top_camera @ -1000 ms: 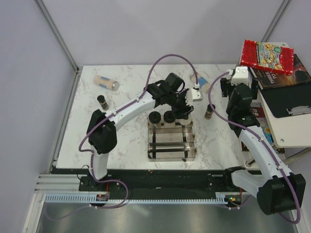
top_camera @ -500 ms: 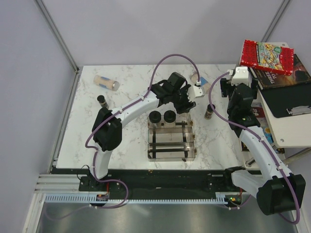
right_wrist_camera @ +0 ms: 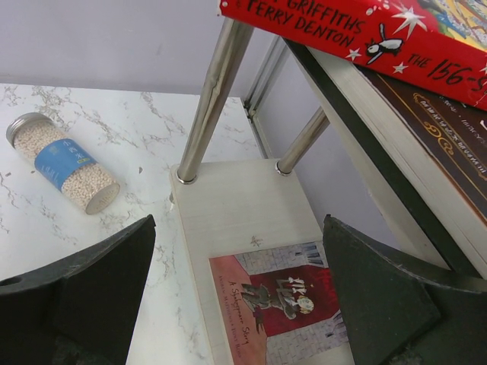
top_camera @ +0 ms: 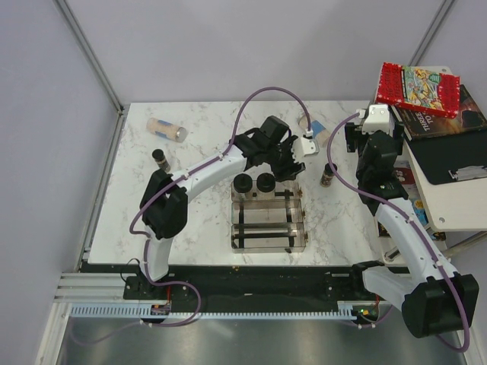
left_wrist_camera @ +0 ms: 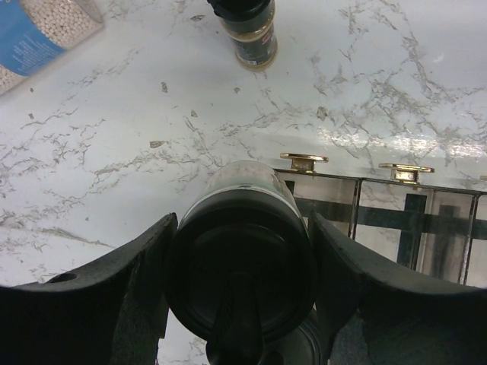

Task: Organize the condiment bottles
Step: Place the bottle in the storage box.

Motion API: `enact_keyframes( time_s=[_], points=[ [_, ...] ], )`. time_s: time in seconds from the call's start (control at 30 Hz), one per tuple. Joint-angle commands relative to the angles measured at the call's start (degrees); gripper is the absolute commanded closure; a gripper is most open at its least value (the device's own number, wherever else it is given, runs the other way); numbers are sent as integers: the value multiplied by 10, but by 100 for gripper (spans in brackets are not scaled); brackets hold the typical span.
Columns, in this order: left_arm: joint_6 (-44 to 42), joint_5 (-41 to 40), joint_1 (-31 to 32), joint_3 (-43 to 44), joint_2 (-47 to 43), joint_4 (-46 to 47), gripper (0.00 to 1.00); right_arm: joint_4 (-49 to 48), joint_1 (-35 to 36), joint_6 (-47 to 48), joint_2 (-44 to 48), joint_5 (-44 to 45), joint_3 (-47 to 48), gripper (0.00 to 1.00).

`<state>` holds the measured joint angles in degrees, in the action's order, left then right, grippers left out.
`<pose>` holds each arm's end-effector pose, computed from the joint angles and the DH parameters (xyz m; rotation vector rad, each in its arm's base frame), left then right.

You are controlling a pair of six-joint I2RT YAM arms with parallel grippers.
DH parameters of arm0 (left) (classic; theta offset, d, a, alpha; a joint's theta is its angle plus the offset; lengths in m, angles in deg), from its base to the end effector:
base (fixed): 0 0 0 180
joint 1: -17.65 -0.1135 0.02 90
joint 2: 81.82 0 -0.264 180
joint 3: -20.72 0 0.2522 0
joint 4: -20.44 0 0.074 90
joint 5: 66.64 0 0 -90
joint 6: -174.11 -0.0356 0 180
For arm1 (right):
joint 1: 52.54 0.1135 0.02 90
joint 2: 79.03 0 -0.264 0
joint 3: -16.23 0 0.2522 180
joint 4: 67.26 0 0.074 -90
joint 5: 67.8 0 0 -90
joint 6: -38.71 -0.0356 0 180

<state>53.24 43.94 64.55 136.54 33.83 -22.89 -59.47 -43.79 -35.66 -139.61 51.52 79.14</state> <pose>0.3084 -0.3479 0.2788 1.6002 1.6933 -0.5578 0.2467 0.0203 0.3437 0.0348 1.6792 -0.5158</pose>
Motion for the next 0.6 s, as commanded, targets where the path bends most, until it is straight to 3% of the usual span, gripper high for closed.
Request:
enact_keyframes(
  time_s=[0.0, 0.57],
  points=[
    [20, 29, 12, -19, -35, 26, 98, -11, -4, -5, 17, 0, 2, 2],
    [20, 11, 28, -50, -44, 34, 98, -8, -8, -5, 18, -7, 2, 2]
  ],
)
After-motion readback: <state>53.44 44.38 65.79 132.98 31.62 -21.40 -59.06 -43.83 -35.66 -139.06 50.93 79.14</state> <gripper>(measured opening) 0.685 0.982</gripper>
